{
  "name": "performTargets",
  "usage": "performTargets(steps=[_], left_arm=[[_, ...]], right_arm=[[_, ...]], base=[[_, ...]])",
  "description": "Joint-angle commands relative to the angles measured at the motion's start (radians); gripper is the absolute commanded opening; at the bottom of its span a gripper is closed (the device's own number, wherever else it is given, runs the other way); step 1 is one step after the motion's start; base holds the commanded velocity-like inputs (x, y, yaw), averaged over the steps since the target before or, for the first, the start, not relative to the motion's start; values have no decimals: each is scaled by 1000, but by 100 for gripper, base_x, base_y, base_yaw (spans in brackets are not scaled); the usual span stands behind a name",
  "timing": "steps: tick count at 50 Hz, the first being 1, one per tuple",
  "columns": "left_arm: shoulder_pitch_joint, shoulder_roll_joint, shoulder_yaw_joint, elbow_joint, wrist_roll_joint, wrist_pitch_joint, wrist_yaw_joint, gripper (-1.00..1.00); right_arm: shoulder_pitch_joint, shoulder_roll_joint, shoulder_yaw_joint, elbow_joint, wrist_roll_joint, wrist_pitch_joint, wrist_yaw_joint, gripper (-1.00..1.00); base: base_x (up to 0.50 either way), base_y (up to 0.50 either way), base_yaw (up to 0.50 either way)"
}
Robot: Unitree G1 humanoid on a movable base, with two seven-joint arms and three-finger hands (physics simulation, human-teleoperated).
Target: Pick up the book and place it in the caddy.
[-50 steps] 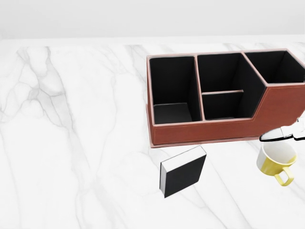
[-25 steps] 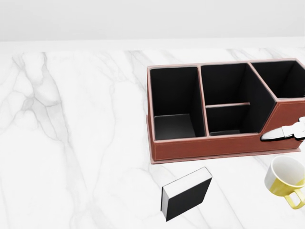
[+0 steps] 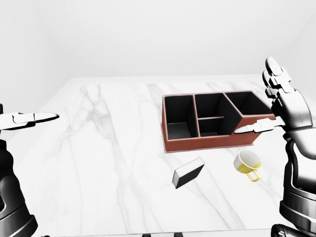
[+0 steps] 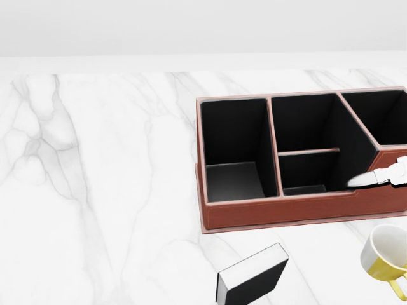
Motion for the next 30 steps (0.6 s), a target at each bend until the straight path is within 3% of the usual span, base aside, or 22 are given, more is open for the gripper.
performTargets(steps=[1,30], left_arm=[[3,-1,0,0,3,0,-2,100],[0,-1,0,-9,5,0,0,100]], right_arm=[[2,2,-1,-4,3,0,-1,100],[6,1,2,1,-1,0,-3,100]], base=[[0,0,0],[4,0,0]])
